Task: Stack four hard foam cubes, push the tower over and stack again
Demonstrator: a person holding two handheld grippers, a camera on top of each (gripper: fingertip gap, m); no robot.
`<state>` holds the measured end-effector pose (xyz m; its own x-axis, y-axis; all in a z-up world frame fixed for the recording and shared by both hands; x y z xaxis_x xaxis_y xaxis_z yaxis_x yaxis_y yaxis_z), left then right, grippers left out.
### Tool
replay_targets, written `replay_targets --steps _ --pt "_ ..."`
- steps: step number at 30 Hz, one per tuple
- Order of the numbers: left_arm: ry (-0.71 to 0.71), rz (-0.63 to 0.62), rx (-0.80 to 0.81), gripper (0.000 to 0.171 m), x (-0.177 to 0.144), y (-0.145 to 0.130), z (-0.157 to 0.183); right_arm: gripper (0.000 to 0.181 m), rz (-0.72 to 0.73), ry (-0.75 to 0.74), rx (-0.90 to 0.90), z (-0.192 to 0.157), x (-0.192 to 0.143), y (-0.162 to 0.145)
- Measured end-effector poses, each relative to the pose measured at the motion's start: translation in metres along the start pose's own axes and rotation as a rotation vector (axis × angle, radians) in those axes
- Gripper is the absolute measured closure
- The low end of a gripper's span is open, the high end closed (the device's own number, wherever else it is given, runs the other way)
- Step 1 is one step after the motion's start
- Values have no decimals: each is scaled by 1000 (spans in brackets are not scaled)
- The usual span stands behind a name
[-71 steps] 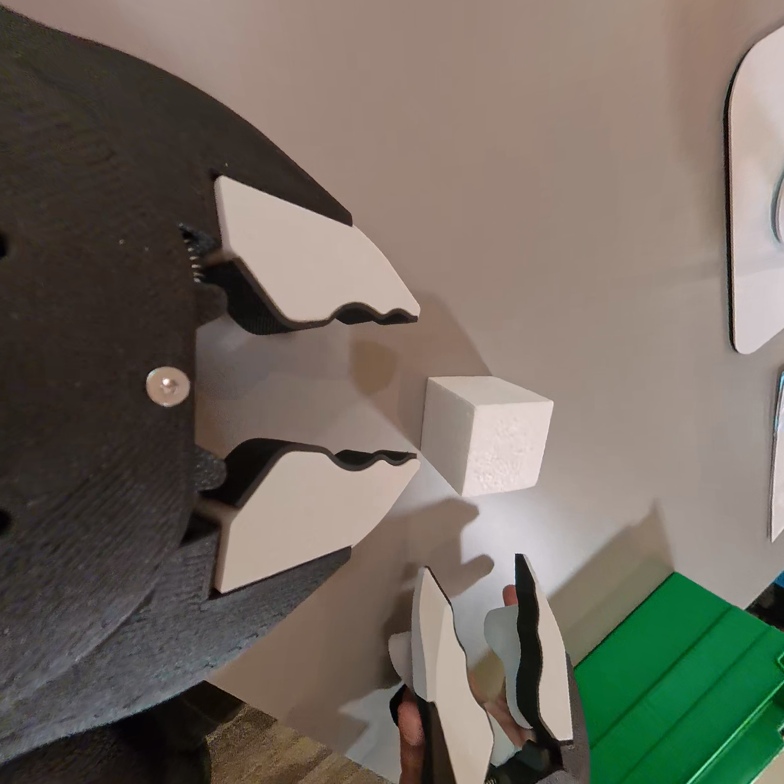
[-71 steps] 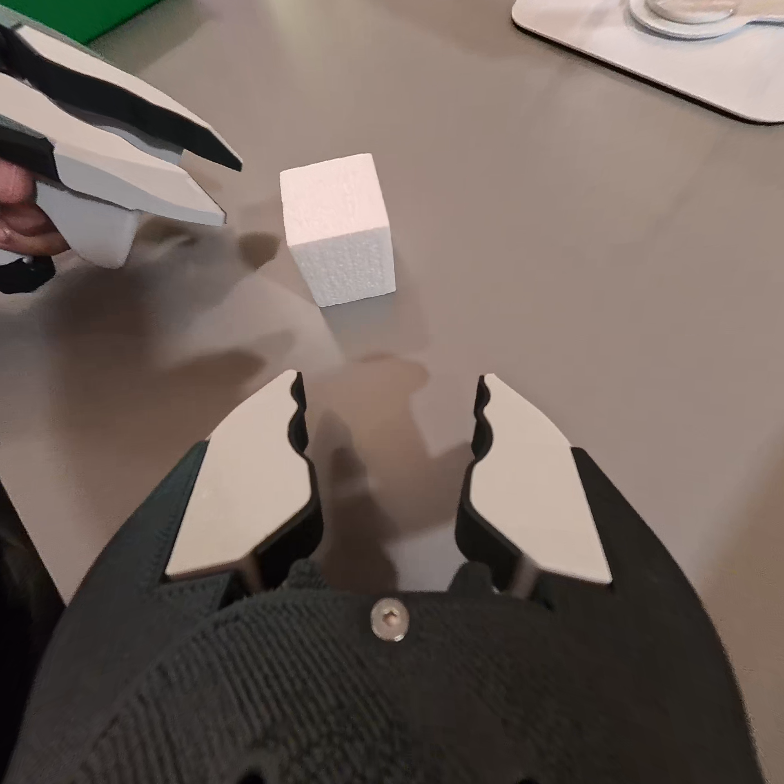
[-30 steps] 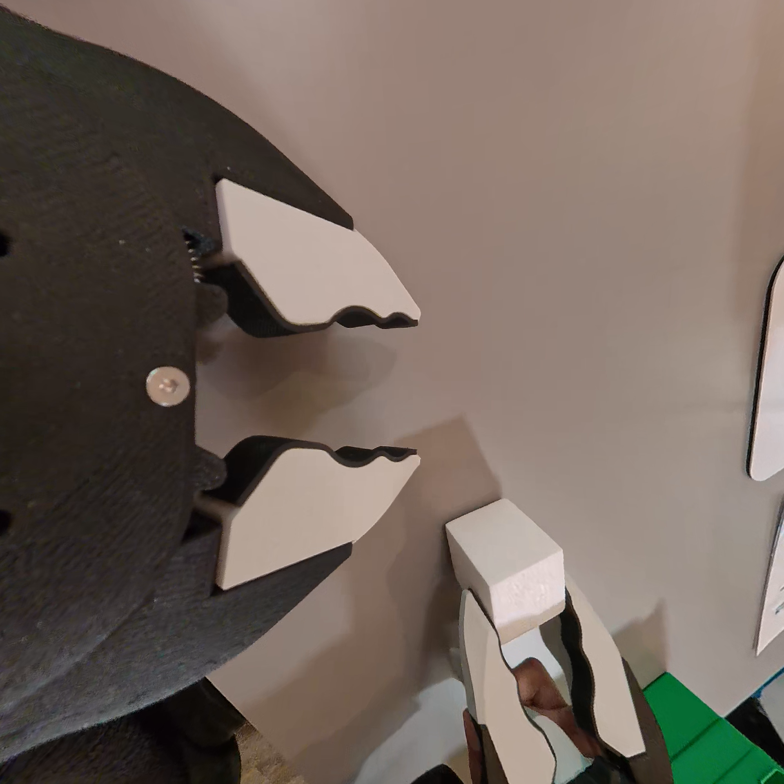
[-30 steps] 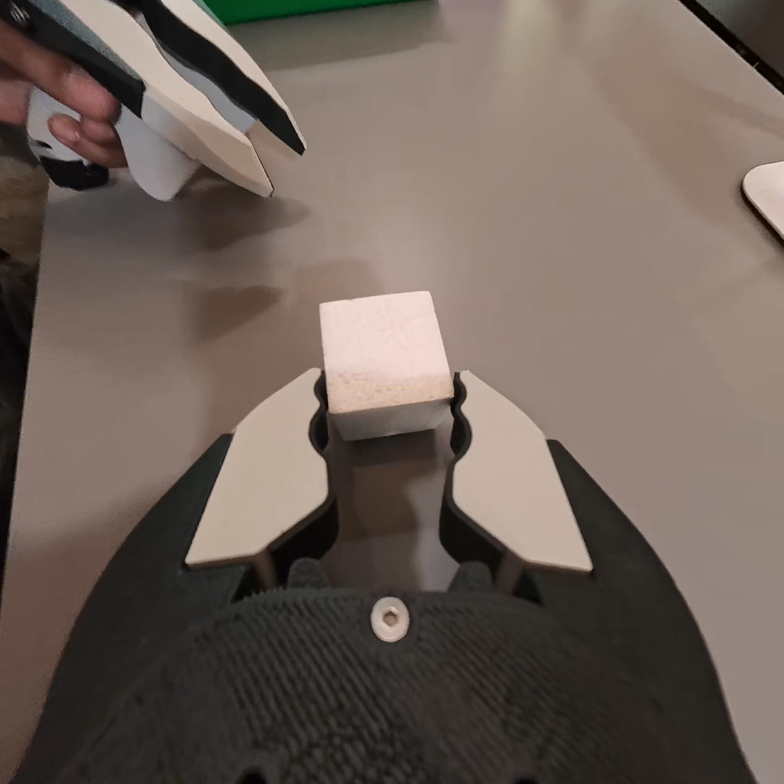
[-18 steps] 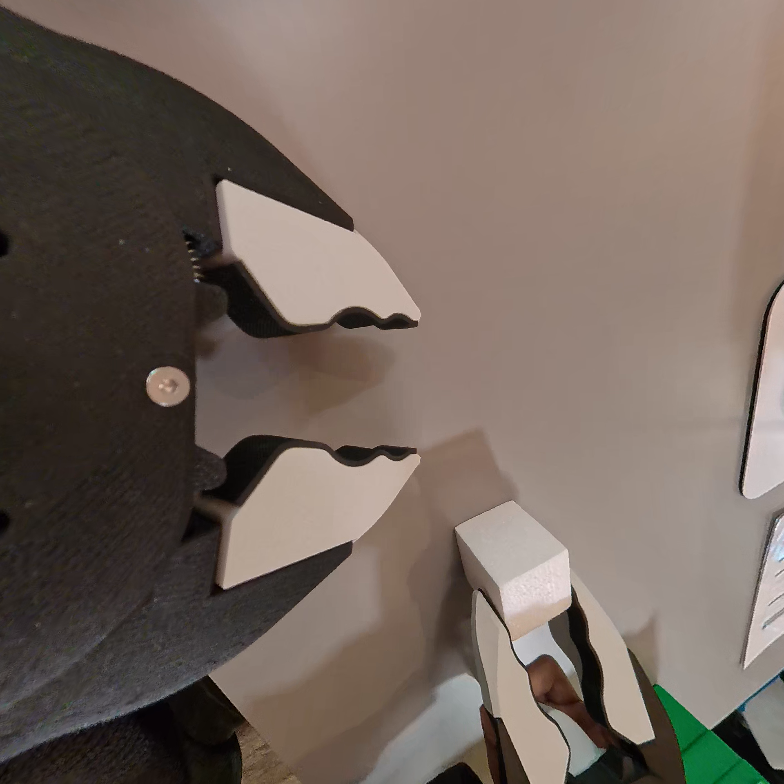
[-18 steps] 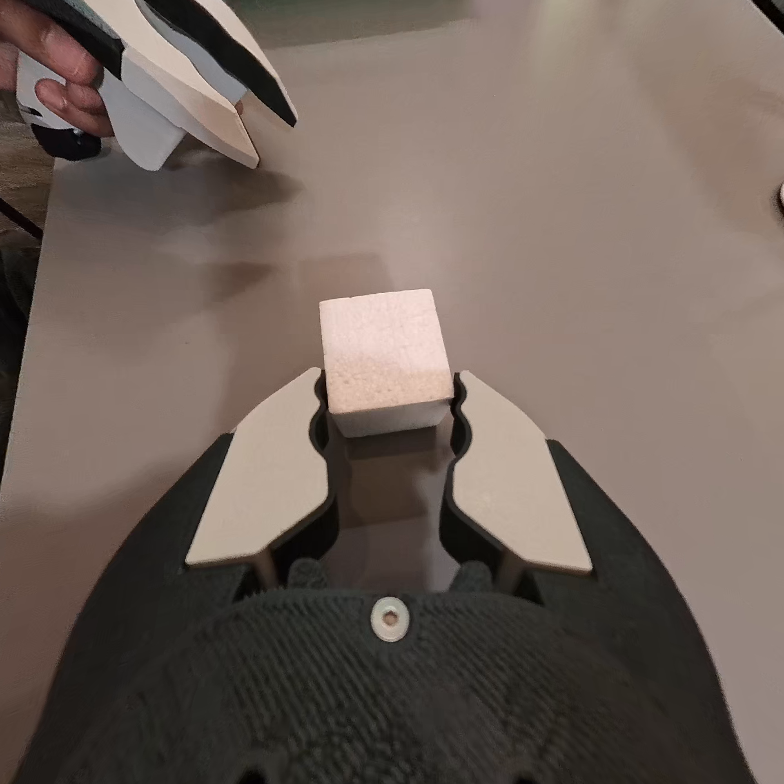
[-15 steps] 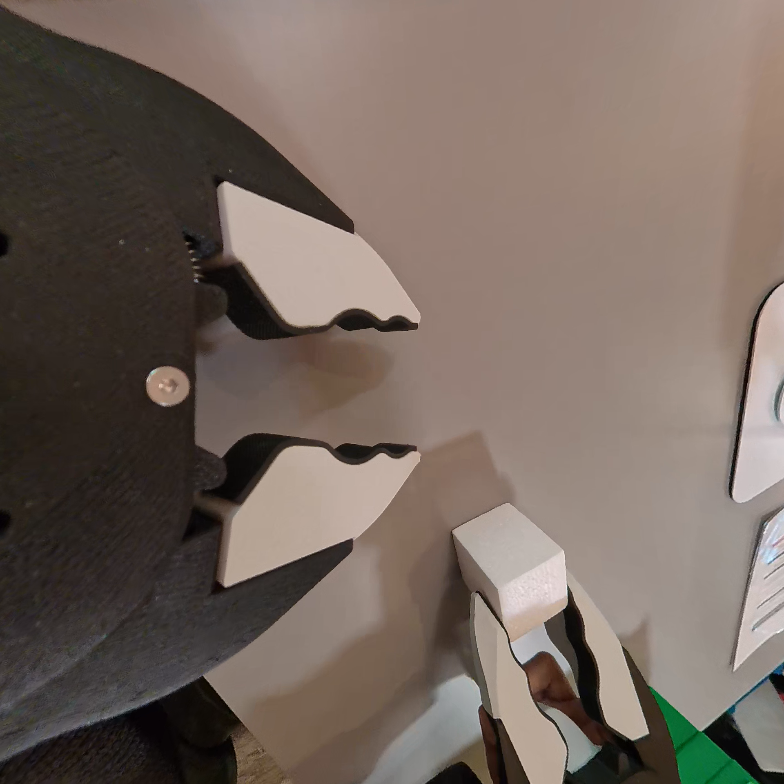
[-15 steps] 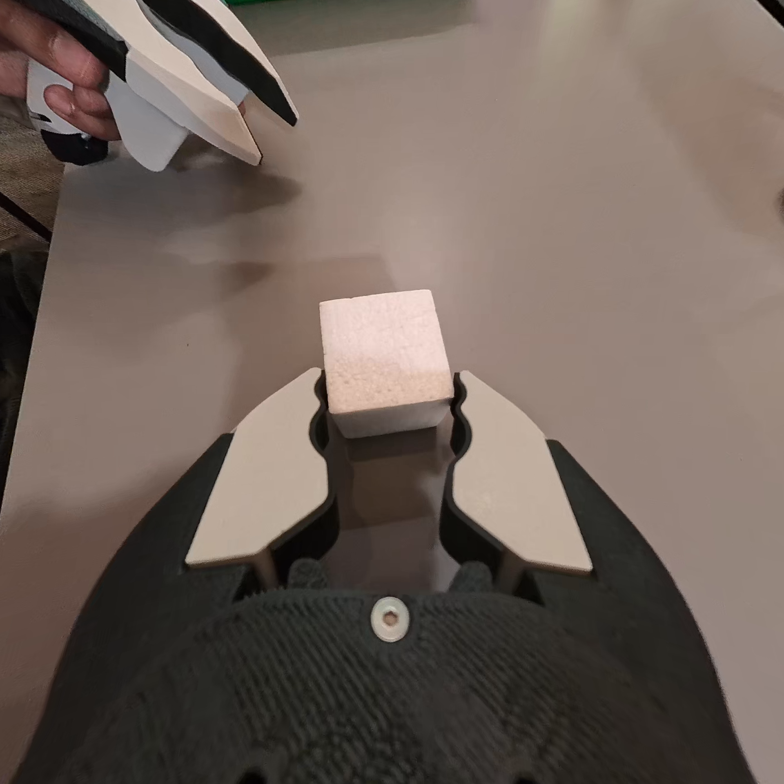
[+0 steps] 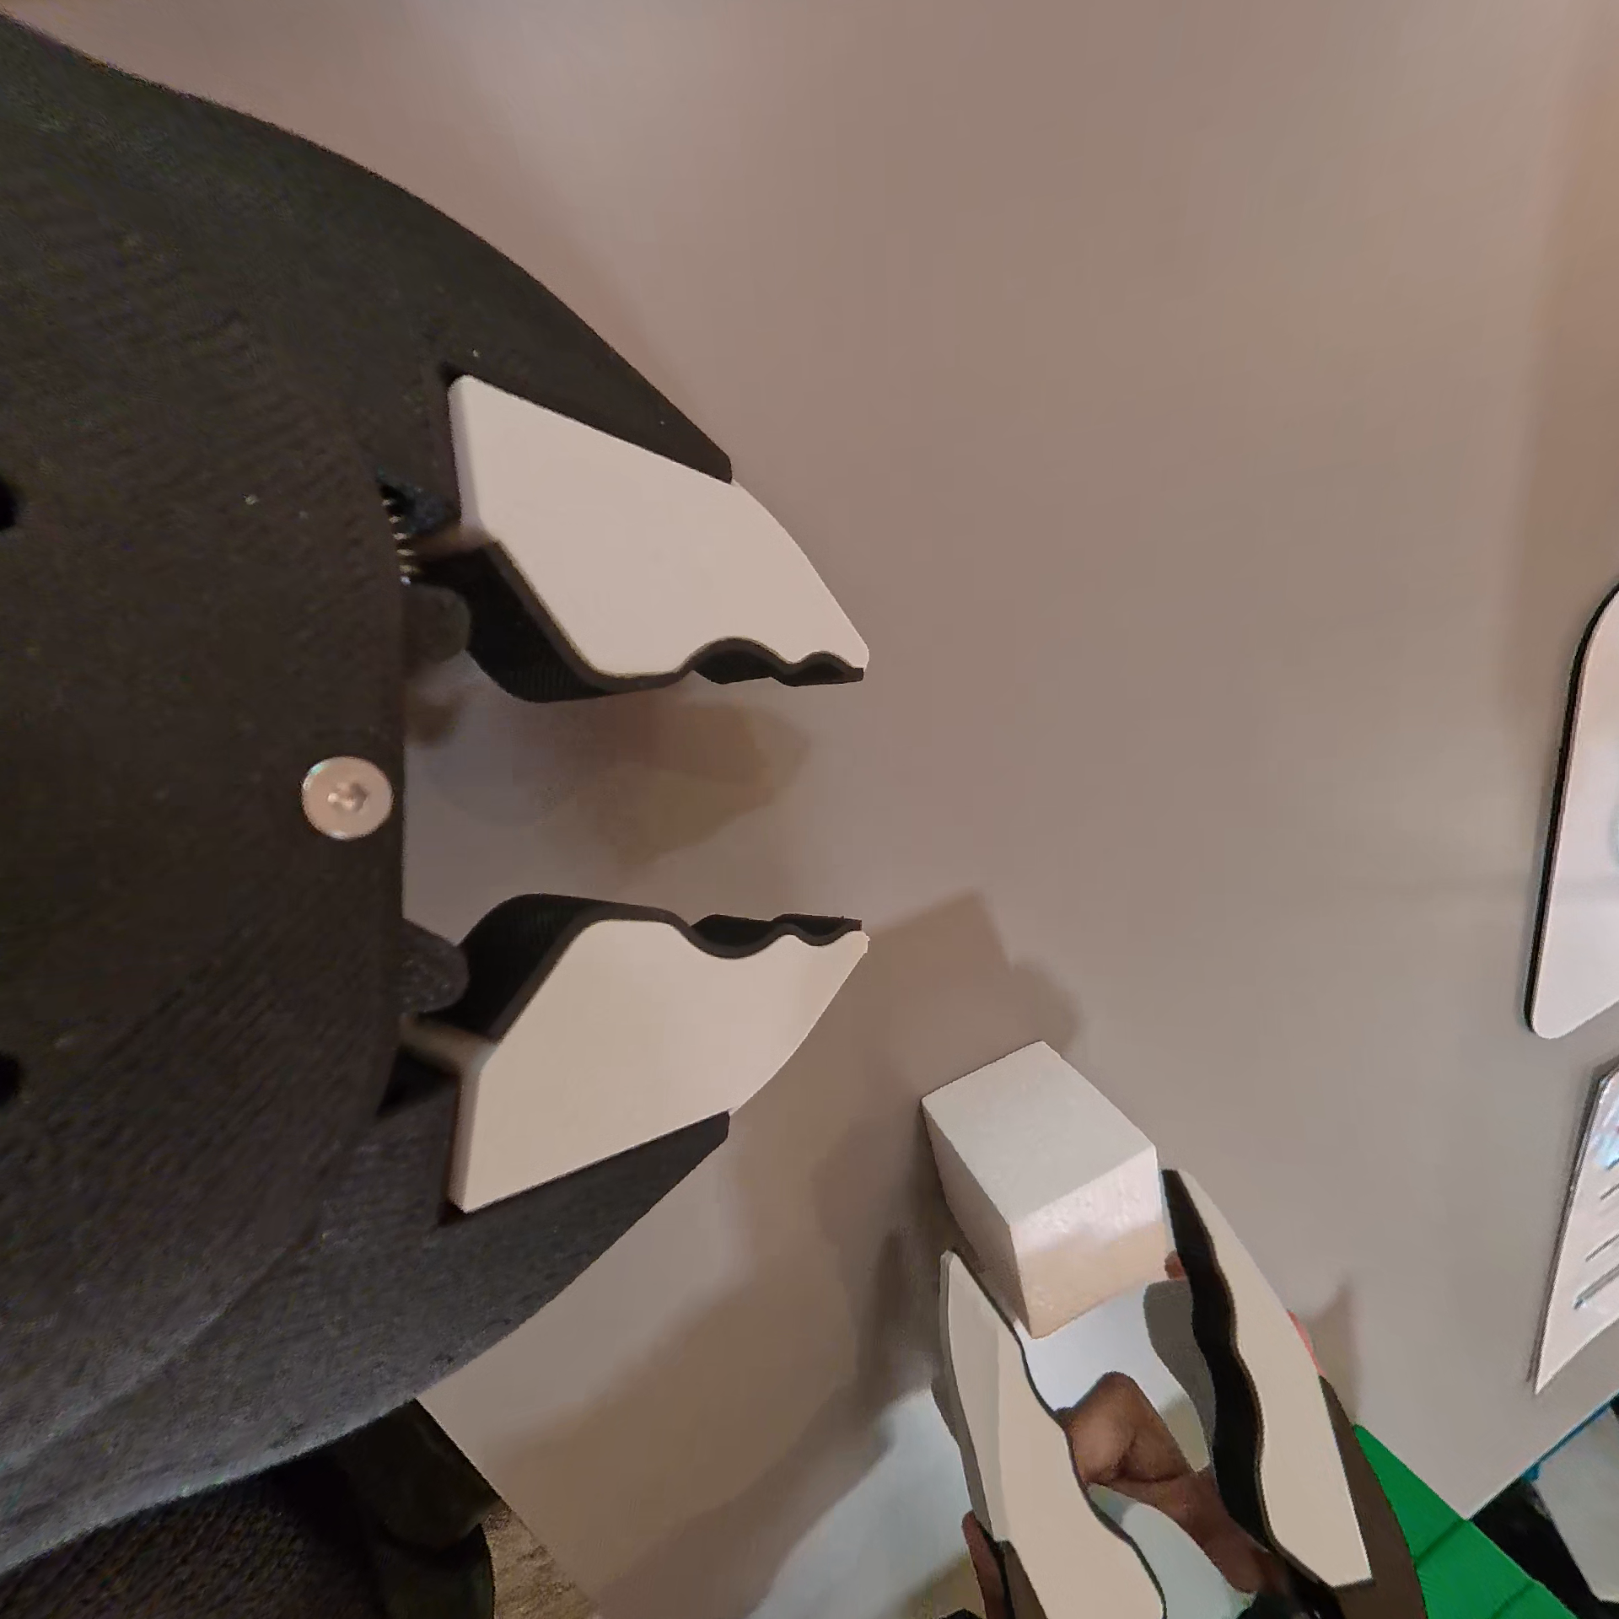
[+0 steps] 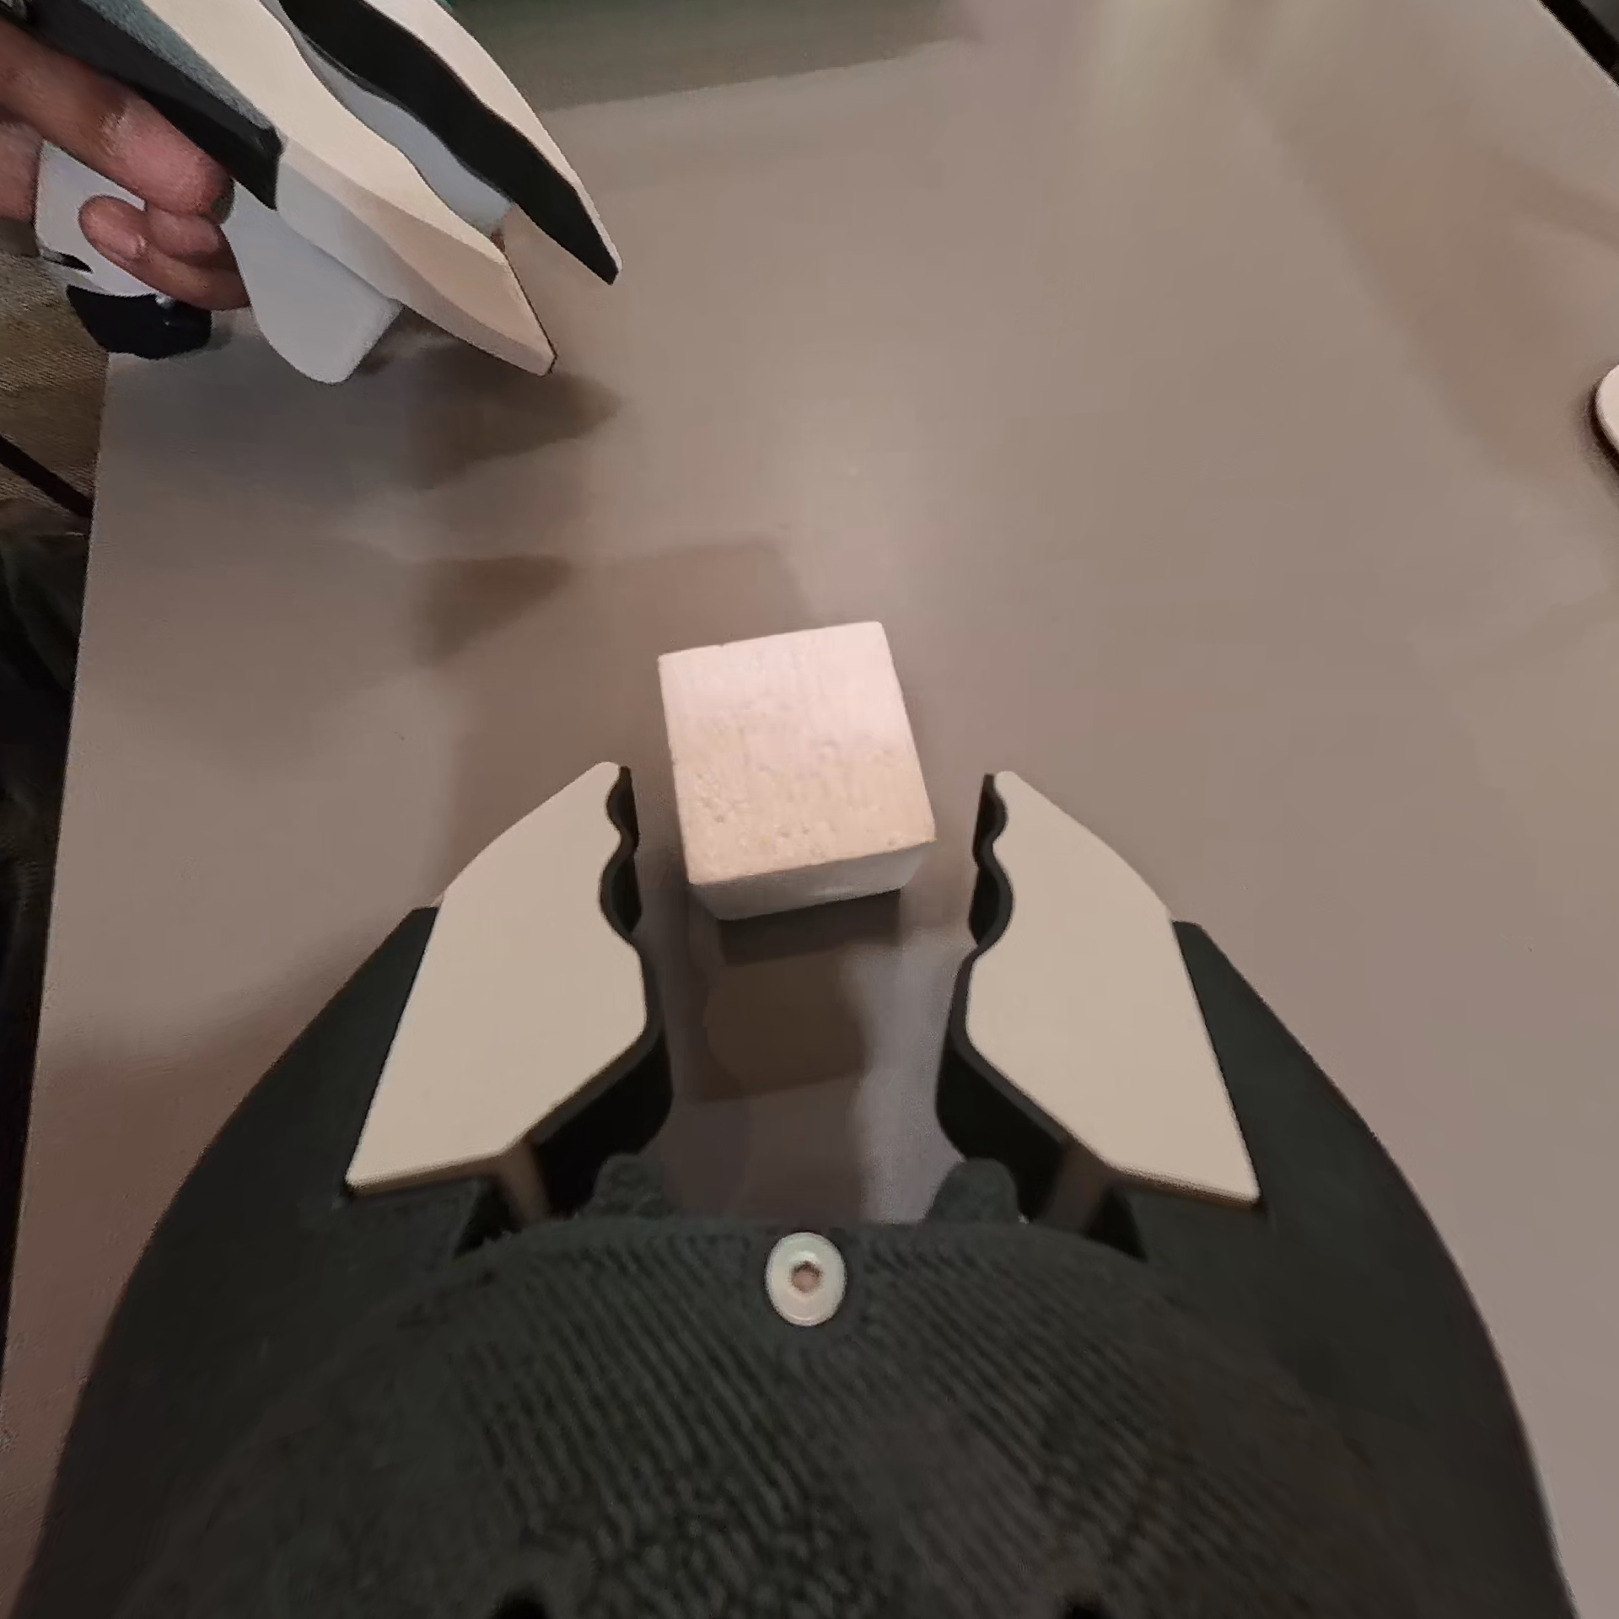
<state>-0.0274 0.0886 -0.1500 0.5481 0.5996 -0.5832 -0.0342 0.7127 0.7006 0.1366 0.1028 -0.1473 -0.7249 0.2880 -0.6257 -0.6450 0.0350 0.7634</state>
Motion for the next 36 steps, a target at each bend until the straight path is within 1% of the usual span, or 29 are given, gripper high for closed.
replay_targets --steps 6,11,16,28,36 --pt "-2 3 -2 119 0 1 0 104 4 -10 26 2 -6 -4" --pt "-12 1 4 120 3 3 3 106 95 -36 90 8 -20 3" --pt "-36 -17 29 120 12 4 13 108 164 -72 160 12 -38 2" --pt "-105 -60 90 120 33 6 39 108 110 -135 204 -2 -51 -21" --pt "-149 -87 133 120 45 6 57 115 44 -172 224 -11 -59 -41"
Point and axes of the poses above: each gripper's, where its closed fingertips meet, x out along the fingers, y out of its top, z = x × y across the jaws, the point moved 2 cm from there along -x, back along the fingers, and after that the axes turned 11 degrees about -x, right-handed, at the moved point
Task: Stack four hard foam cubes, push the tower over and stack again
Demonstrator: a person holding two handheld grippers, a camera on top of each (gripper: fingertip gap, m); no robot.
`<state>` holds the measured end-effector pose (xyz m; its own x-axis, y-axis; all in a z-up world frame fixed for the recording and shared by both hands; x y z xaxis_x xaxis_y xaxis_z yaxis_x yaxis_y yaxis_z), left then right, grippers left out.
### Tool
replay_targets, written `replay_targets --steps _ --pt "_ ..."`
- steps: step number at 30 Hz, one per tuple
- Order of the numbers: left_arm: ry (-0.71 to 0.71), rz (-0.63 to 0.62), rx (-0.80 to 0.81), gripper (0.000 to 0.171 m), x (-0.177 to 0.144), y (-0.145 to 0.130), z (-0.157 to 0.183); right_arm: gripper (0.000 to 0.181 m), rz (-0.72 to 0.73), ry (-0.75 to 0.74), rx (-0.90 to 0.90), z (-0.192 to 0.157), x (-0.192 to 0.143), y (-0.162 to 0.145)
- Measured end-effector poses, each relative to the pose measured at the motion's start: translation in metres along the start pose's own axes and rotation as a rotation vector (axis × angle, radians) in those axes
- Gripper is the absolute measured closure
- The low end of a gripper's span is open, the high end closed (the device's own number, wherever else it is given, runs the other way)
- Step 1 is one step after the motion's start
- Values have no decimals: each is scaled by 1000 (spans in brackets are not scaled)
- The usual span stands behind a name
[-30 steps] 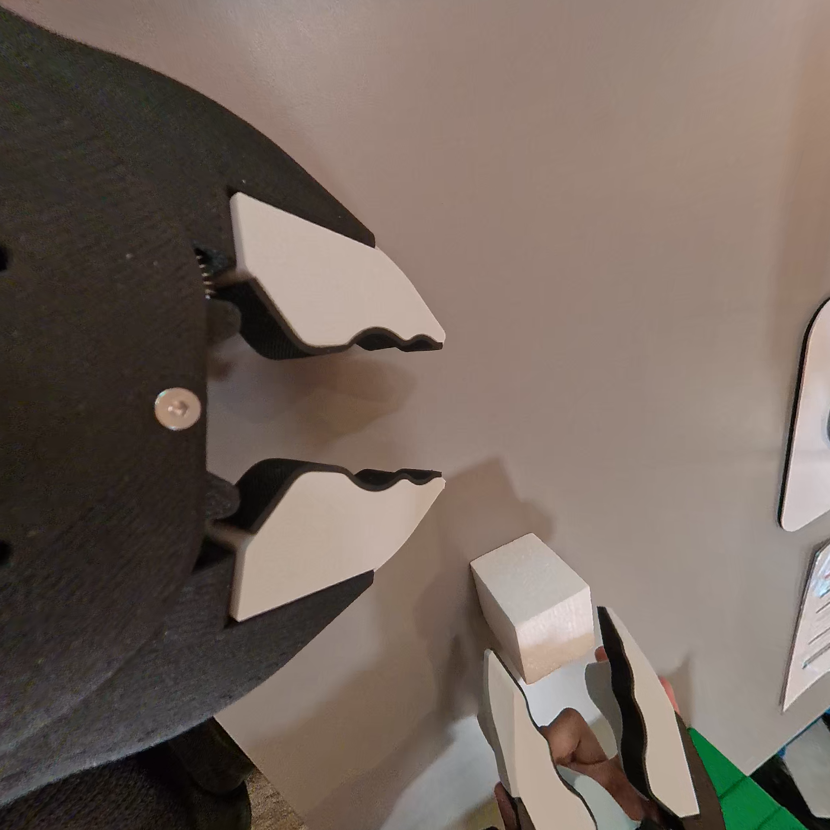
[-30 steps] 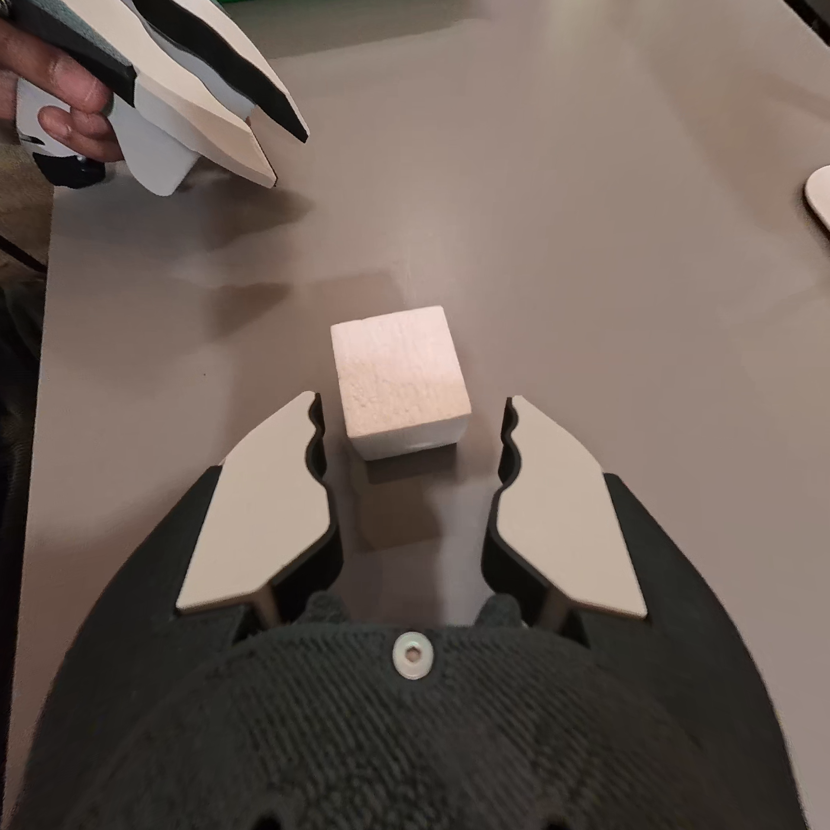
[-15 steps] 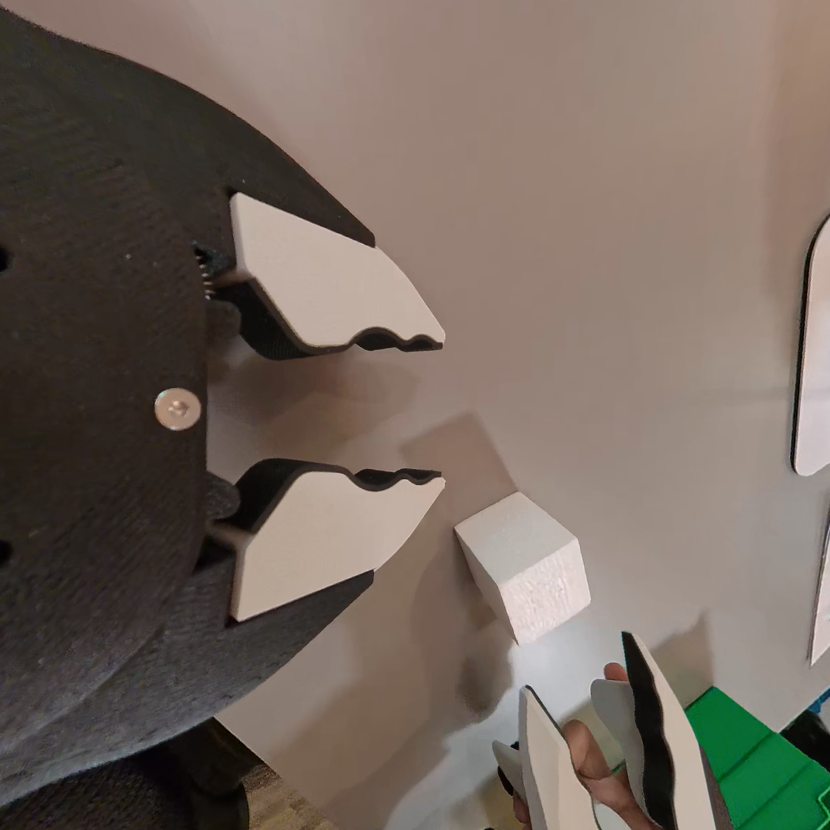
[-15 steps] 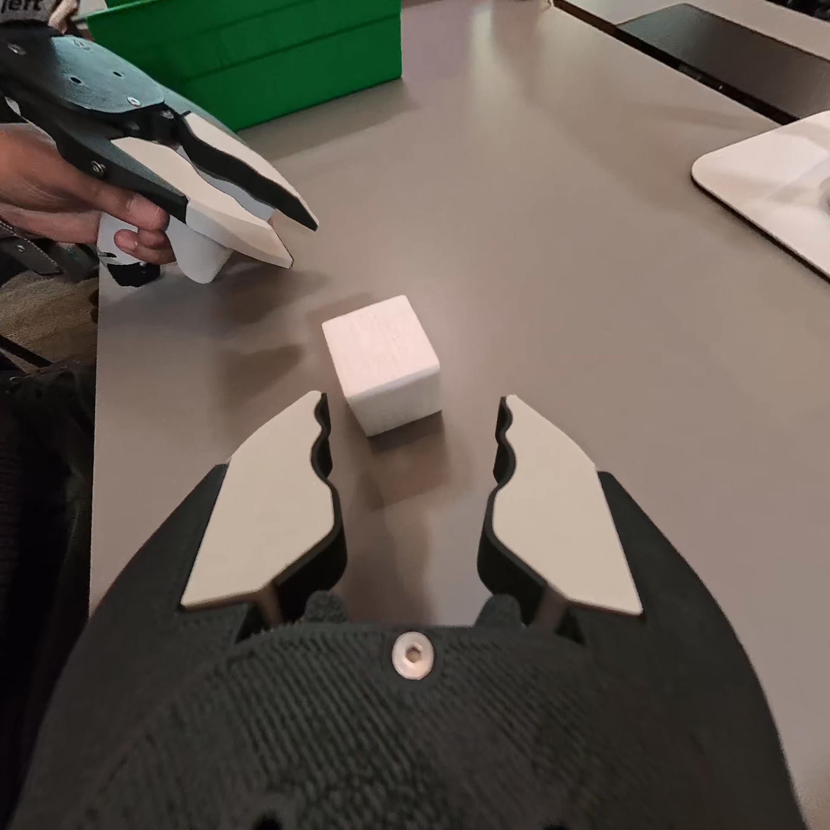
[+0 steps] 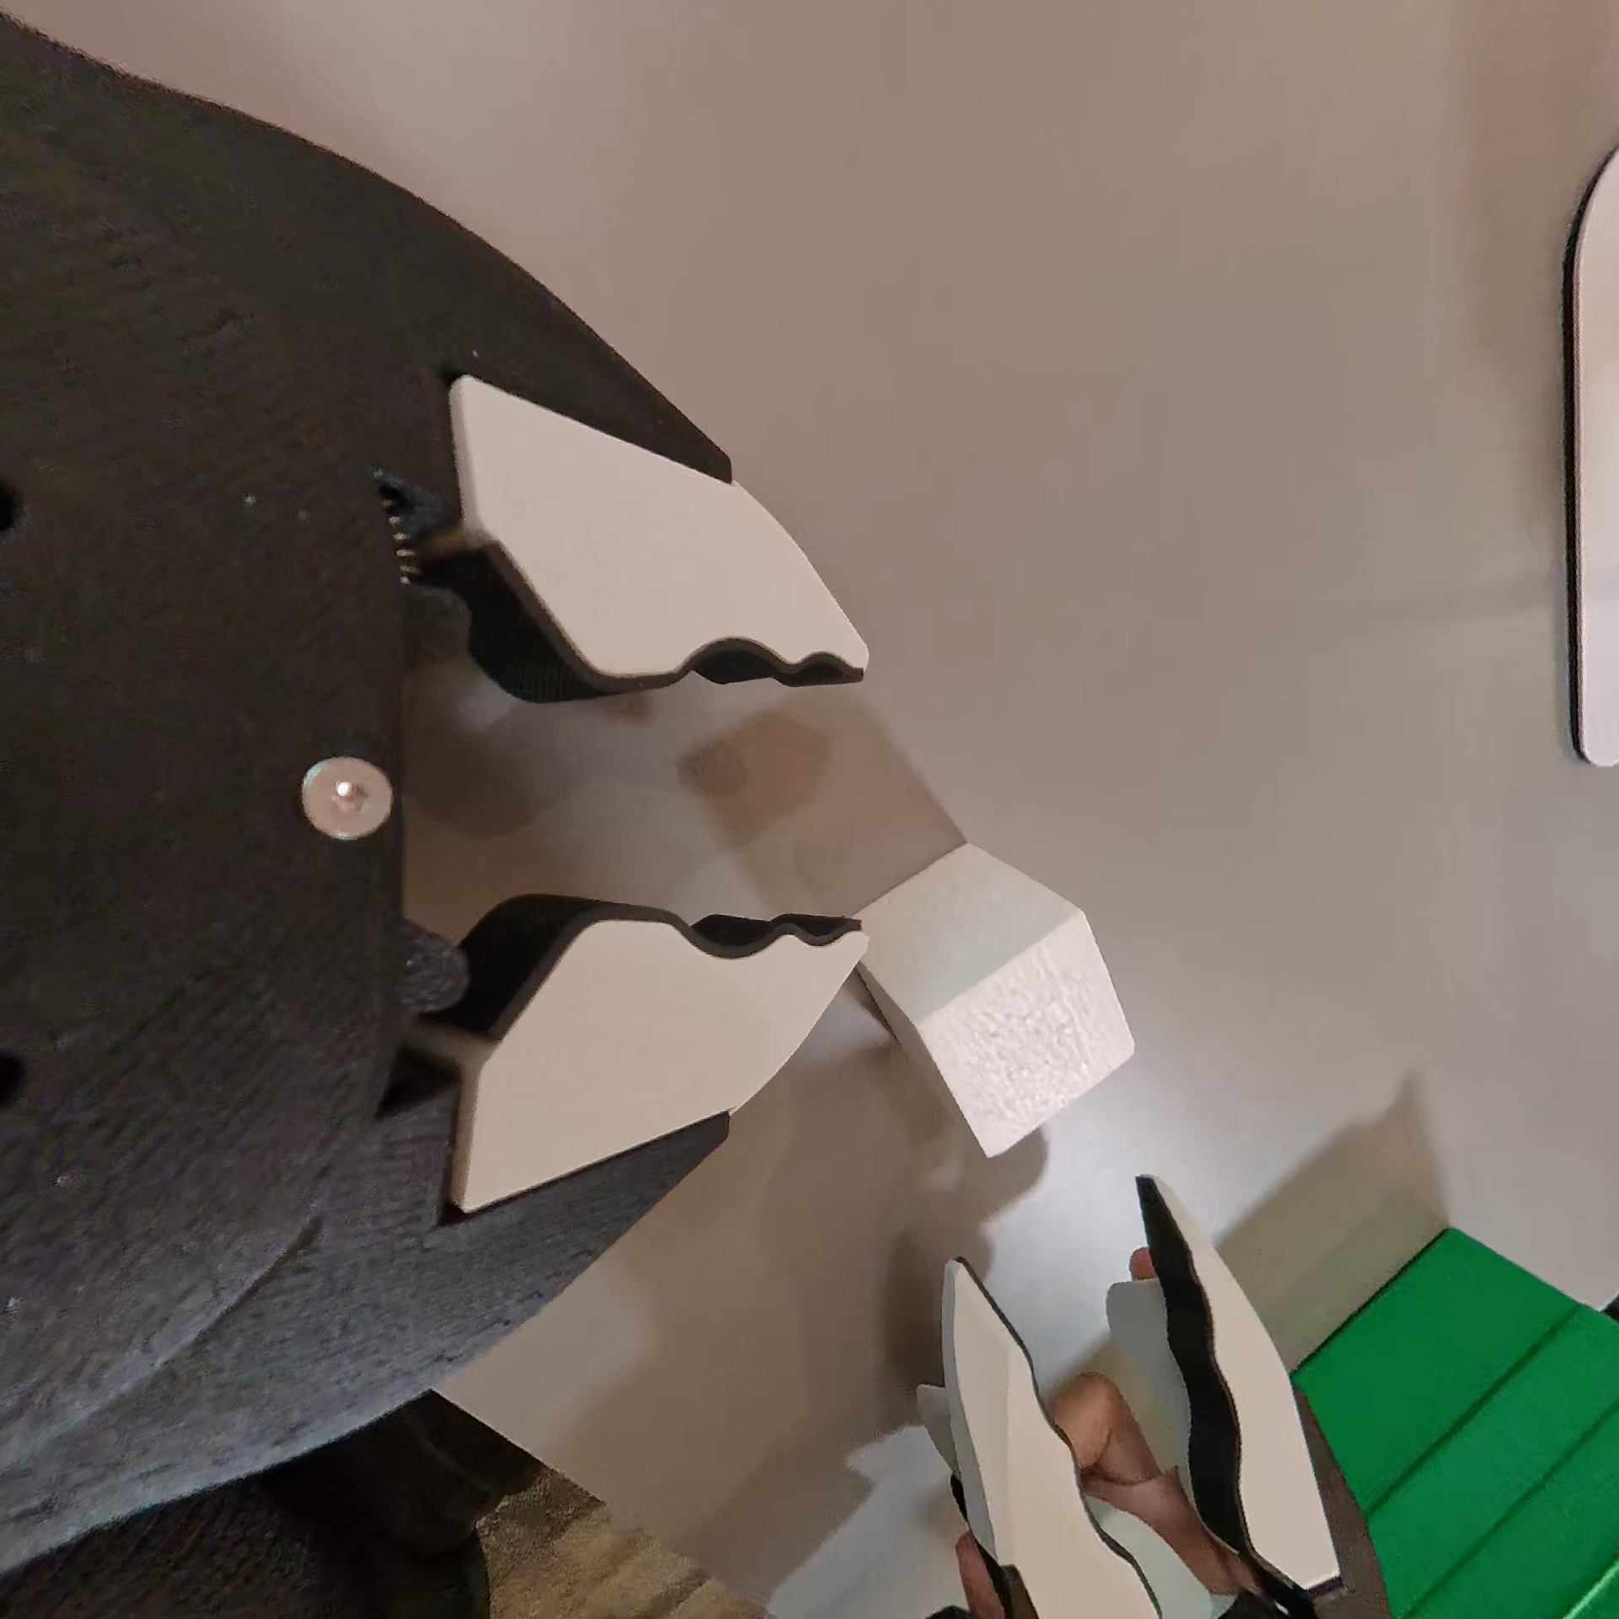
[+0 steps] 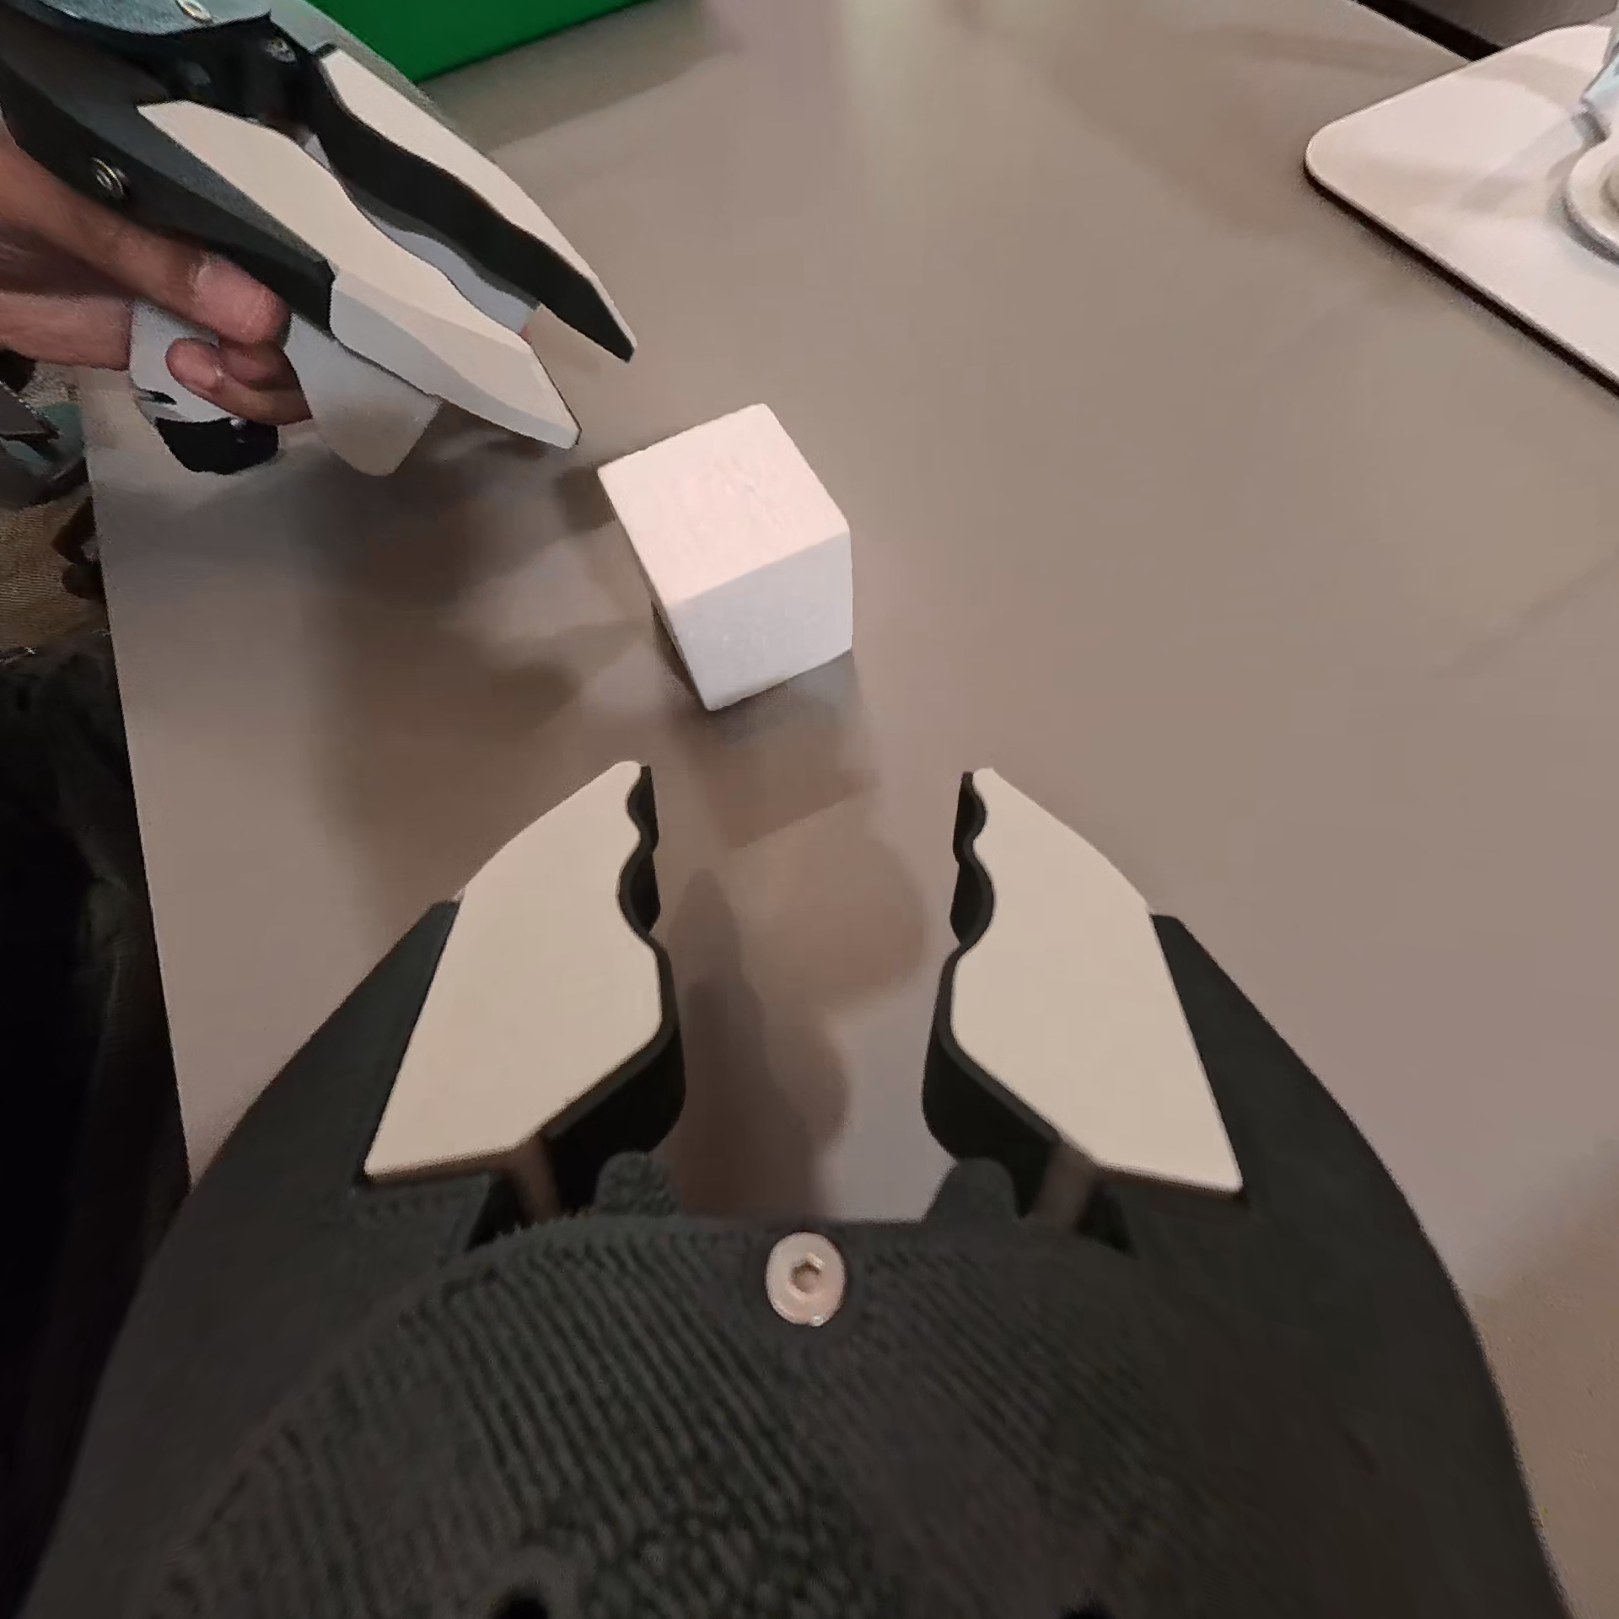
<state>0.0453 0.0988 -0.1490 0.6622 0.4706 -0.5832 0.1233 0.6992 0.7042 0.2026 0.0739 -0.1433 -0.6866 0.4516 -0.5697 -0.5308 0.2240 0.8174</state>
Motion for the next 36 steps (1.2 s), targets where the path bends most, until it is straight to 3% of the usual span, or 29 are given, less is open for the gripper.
replay_targets --steps 8,13,27,36 --pt "-19 -18 25 119 8 0 8 118 -19 -26 19 0 -6 -8" --pt "-5 -7 16 119 5 1 3 131 -20 5 29 -2 -2 -6" --pt "53 27 -27 119 -13 -2 -16 114 -185 -8 -28 3 32 -19" --pt "65 29 -31 119 -14 -2 -19 116 -206 -41 -47 6 35 -20"
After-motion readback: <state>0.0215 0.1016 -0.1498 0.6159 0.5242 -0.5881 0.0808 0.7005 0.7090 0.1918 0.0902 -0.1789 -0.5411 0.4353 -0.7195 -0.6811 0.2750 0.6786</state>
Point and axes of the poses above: each gripper's, where its closed fingertips meet, x out along the fingers, y out of its top, z = x × y across the jaws, the point moved 2 cm from there along -x, back along the fingers, and after that the axes turned 11 degrees about -x, right-handed, at the moved point
